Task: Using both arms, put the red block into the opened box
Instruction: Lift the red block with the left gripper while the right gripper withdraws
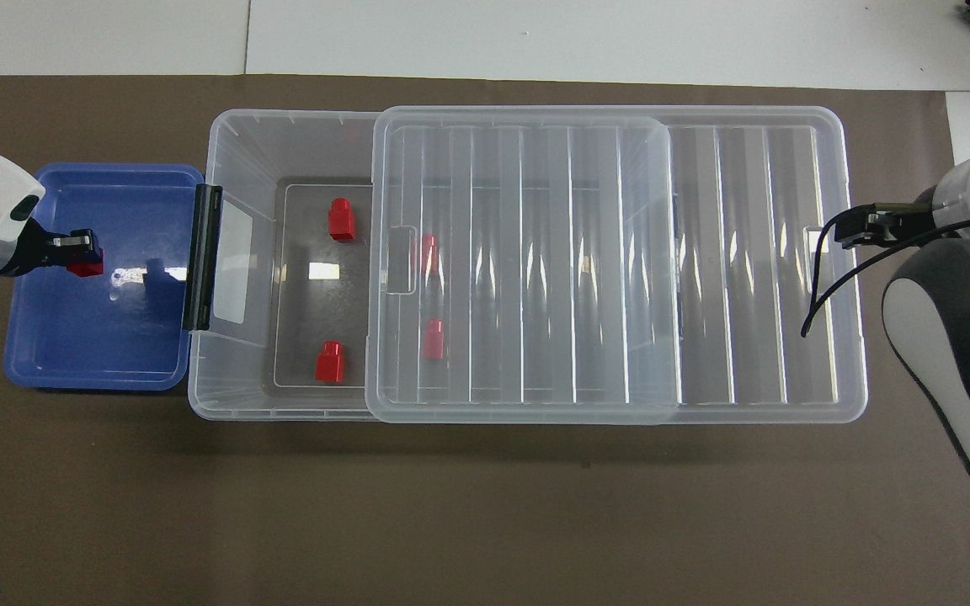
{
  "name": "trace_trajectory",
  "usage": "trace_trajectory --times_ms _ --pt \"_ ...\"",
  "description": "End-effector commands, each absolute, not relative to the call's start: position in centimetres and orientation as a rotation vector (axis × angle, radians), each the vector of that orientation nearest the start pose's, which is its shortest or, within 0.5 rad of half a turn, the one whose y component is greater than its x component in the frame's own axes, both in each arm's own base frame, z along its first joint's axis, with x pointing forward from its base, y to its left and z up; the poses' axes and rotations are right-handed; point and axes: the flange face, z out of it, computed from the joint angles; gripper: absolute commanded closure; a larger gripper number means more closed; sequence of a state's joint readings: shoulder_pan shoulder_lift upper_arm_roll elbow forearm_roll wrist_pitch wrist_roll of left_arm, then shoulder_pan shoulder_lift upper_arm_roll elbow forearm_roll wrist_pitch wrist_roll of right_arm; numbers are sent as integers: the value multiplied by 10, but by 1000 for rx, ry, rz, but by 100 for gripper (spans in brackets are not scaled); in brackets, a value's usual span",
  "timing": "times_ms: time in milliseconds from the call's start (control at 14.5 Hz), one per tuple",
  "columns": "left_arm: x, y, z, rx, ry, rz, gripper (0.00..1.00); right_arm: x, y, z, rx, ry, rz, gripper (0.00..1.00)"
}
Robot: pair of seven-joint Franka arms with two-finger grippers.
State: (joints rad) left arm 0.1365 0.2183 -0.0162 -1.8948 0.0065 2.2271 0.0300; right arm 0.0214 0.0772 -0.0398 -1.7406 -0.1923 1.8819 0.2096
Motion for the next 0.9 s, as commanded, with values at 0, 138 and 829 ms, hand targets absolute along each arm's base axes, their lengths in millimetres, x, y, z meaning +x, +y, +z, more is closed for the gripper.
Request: trace_trajectory --times_ms 0,138,829 --pt "631 66 455 -3134 -143 -75 100 573 -24 571 -3227 261 -107 0" --pt "634 57 508 -3134 -216 -27 100 557 -26 594 -3162 260 -92 0" --pt "619 -124 569 -3098 -701 -60 100 535 -20 631 -3144 274 30 0"
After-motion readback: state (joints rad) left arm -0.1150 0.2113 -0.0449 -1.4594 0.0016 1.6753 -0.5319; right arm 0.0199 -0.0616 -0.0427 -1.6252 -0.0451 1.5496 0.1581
